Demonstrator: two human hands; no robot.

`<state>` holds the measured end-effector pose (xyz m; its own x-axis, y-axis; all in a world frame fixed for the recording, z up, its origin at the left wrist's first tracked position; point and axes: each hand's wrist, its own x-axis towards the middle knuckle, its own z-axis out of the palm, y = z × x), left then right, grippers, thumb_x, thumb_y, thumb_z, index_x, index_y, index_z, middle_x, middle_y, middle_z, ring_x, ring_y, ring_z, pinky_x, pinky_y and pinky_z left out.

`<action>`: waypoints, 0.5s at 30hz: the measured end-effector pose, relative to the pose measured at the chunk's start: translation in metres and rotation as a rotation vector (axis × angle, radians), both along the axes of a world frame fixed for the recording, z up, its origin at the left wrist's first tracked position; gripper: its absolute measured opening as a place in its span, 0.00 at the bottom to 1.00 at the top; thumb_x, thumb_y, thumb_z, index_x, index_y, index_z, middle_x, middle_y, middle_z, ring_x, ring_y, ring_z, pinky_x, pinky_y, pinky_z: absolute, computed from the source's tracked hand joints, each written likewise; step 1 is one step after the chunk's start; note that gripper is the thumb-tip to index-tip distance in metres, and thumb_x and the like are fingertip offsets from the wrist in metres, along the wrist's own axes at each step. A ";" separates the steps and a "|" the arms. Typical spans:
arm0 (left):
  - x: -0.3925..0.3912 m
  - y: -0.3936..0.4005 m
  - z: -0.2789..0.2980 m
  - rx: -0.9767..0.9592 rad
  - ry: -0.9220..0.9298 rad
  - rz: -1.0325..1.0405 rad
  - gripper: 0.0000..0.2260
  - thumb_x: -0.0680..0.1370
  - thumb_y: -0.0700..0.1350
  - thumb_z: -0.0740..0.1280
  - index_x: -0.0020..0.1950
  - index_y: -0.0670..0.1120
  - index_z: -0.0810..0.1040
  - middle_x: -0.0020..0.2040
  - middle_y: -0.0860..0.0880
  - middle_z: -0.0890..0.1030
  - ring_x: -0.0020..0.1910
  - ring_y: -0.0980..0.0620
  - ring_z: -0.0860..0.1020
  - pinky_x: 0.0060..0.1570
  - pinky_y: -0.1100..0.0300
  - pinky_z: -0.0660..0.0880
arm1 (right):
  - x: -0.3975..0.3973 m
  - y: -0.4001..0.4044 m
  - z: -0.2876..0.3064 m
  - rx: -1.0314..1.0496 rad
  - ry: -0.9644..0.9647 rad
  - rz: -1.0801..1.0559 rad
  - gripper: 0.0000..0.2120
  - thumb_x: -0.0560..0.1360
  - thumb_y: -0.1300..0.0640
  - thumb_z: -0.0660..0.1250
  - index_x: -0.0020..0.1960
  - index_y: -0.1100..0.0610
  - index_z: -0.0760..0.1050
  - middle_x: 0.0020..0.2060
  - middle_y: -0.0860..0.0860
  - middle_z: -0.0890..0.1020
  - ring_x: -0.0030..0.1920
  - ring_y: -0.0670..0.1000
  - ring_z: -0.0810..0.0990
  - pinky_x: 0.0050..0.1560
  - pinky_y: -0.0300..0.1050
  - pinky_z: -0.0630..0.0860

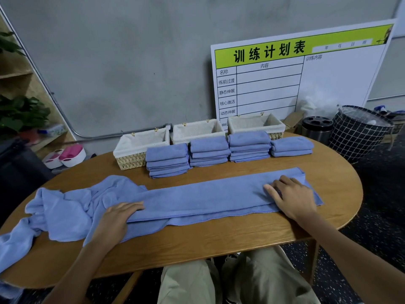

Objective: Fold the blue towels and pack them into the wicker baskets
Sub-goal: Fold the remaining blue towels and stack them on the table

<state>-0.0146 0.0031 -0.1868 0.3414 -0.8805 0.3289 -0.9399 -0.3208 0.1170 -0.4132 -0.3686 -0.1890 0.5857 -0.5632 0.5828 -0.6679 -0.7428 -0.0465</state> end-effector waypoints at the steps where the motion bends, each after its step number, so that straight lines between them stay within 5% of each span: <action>1: 0.002 0.001 0.002 0.007 -0.036 -0.032 0.36 0.62 0.25 0.70 0.66 0.52 0.79 0.64 0.57 0.78 0.62 0.51 0.78 0.53 0.44 0.79 | -0.001 0.000 0.001 0.001 -0.008 -0.014 0.27 0.79 0.36 0.49 0.42 0.50 0.80 0.38 0.46 0.78 0.40 0.54 0.80 0.25 0.40 0.64; 5: 0.007 0.010 0.009 0.019 -0.052 -0.178 0.29 0.71 0.45 0.69 0.72 0.55 0.71 0.63 0.55 0.78 0.61 0.50 0.77 0.47 0.47 0.81 | -0.007 -0.001 0.006 -0.011 0.021 -0.035 0.25 0.79 0.38 0.52 0.40 0.52 0.80 0.35 0.47 0.78 0.35 0.53 0.78 0.27 0.38 0.55; 7: 0.004 0.003 0.010 0.070 -0.020 -0.098 0.35 0.72 0.40 0.73 0.76 0.59 0.66 0.62 0.47 0.81 0.57 0.44 0.82 0.47 0.45 0.81 | -0.017 -0.005 0.007 0.004 0.029 -0.044 0.20 0.80 0.40 0.57 0.42 0.51 0.81 0.35 0.47 0.78 0.36 0.53 0.78 0.28 0.39 0.60; 9: -0.012 -0.013 0.025 0.189 0.035 0.020 0.34 0.77 0.35 0.69 0.79 0.56 0.62 0.69 0.44 0.77 0.66 0.44 0.78 0.62 0.48 0.75 | -0.031 -0.012 0.009 0.059 0.001 -0.059 0.15 0.80 0.42 0.62 0.45 0.50 0.81 0.37 0.46 0.78 0.40 0.53 0.78 0.28 0.39 0.63; 12: -0.053 -0.067 0.052 0.361 -0.108 0.121 0.20 0.80 0.38 0.63 0.69 0.54 0.76 0.65 0.52 0.79 0.63 0.50 0.77 0.61 0.55 0.73 | -0.046 -0.024 0.010 0.179 -0.043 -0.062 0.13 0.80 0.43 0.62 0.48 0.49 0.80 0.40 0.46 0.77 0.41 0.52 0.78 0.28 0.41 0.68; 15: -0.101 -0.125 0.052 0.103 0.111 -0.085 0.18 0.79 0.34 0.61 0.63 0.52 0.80 0.60 0.56 0.80 0.57 0.57 0.78 0.54 0.60 0.73 | -0.048 -0.028 0.008 0.254 -0.058 -0.047 0.12 0.80 0.42 0.62 0.48 0.49 0.79 0.40 0.45 0.76 0.41 0.50 0.77 0.31 0.44 0.74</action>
<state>-0.1155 -0.1223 -0.1348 0.2938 -0.9347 0.2001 -0.9472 -0.2565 0.1925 -0.4617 -0.3961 -0.1809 0.5250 -0.7216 0.4513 -0.6923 -0.6705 -0.2667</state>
